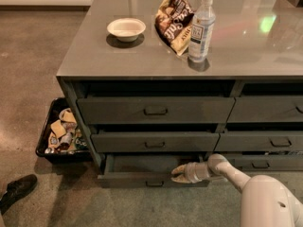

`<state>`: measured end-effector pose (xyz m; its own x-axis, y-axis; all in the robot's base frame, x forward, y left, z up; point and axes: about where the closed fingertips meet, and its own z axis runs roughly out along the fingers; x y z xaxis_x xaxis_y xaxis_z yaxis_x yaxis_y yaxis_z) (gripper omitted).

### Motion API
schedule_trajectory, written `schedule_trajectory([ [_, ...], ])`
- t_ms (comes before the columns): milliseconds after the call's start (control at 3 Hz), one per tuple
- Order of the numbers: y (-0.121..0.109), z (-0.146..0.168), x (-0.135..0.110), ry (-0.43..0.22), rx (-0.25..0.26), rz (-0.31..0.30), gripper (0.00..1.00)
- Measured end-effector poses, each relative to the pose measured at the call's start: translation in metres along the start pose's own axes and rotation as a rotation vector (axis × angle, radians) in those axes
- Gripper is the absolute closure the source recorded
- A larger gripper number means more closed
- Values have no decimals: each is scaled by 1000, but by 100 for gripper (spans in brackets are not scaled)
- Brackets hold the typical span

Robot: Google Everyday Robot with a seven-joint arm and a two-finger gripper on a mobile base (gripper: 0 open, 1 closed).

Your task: Close bottom drawer

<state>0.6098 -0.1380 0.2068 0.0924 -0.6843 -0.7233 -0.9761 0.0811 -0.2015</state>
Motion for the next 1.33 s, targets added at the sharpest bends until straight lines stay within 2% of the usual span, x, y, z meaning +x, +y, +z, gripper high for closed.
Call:
schedule_trajectory([
  [667, -7, -1, -10, -32, 64, -20, 1],
  [1000, -7, -7, -15, -50, 92, -30, 0],
  [1333, 9, -22, -18, -57, 75, -23, 0],
])
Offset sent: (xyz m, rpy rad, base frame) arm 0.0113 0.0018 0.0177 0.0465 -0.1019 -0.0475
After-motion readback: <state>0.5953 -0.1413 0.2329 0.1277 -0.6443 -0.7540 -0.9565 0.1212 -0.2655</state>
